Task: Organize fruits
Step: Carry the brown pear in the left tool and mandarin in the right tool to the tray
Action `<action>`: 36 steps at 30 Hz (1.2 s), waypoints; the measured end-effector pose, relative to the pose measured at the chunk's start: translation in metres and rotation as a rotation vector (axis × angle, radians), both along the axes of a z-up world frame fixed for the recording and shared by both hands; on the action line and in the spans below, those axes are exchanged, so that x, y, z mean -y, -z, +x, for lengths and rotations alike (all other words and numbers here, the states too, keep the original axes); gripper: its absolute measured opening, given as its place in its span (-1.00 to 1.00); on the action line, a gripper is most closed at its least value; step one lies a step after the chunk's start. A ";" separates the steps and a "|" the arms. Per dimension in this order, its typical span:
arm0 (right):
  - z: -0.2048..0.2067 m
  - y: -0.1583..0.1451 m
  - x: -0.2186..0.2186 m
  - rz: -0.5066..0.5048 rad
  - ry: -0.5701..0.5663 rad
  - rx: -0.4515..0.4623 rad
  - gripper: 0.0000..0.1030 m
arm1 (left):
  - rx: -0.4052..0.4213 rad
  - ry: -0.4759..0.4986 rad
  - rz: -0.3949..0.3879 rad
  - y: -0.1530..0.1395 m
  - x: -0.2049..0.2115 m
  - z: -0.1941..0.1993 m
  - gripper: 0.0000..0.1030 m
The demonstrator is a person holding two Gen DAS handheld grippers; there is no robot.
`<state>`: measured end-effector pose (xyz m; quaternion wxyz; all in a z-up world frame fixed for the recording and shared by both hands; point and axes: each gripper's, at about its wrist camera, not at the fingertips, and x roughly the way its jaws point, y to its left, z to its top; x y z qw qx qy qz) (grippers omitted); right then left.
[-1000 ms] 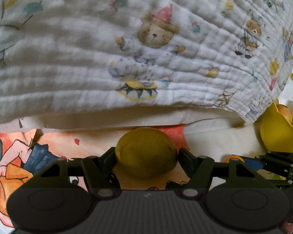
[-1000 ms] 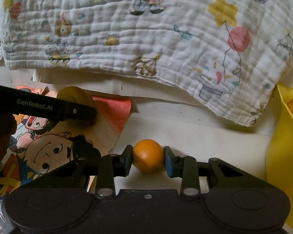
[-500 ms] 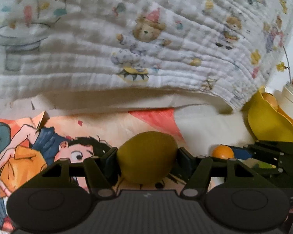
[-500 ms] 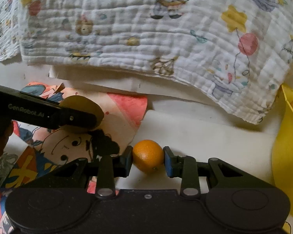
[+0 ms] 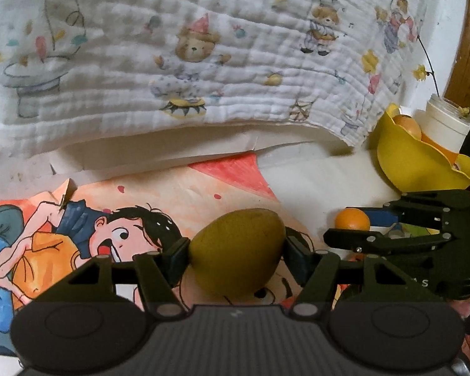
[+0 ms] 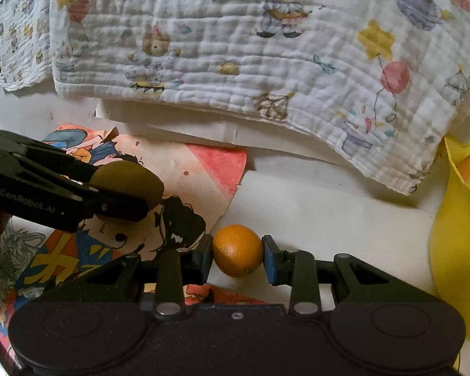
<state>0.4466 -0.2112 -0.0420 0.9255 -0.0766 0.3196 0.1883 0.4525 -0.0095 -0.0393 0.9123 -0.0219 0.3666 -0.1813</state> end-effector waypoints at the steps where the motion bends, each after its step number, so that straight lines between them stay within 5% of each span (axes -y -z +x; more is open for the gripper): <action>1: -0.001 -0.001 0.001 0.001 0.000 0.003 -0.32 | 0.003 0.001 -0.006 0.000 0.000 -0.002 0.29; 20: -0.069 -0.025 -0.003 0.026 -0.085 0.049 -0.32 | 0.012 0.071 -0.054 -0.025 0.003 -0.063 0.27; 36: -0.175 -0.038 0.019 0.005 -0.131 0.048 -0.32 | 0.039 0.200 -0.051 -0.051 0.014 -0.148 0.27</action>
